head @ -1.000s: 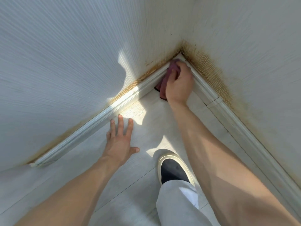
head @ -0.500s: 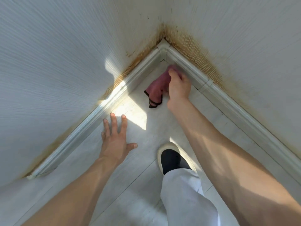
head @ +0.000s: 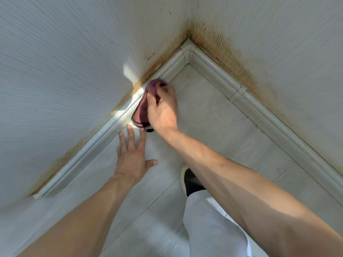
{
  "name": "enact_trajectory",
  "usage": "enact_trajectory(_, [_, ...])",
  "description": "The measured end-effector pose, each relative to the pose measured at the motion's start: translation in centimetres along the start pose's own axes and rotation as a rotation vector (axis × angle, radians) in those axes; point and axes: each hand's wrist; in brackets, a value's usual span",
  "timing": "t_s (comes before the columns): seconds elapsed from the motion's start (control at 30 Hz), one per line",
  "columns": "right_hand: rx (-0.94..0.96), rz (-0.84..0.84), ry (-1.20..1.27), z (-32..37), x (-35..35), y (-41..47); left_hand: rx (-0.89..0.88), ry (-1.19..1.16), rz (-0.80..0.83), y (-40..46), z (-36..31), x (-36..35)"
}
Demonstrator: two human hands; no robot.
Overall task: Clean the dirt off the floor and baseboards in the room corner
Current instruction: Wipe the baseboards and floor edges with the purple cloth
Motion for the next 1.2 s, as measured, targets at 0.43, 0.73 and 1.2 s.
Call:
enact_trajectory(0.43, [0.117,-0.036,-0.044,0.1,1.0,1.5,0.014,0.014,0.012,0.0,-0.2,0.0])
enact_trajectory(0.73, [0.056,0.044,-0.009,0.4,2.4,0.5,0.02,0.009,0.008,0.1,-0.3,0.0])
enact_trajectory(1.2, [-0.12,-0.168,0.102,0.0,5.3,5.6,0.029,0.029,0.015,0.0,-0.3,0.2])
Point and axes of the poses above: each hand's wrist, its own y-axis towards the middle knuckle, its own x-axis out of the back of the hand, z = x × y, and after that the axes turned 14 degrees about x, right-handed
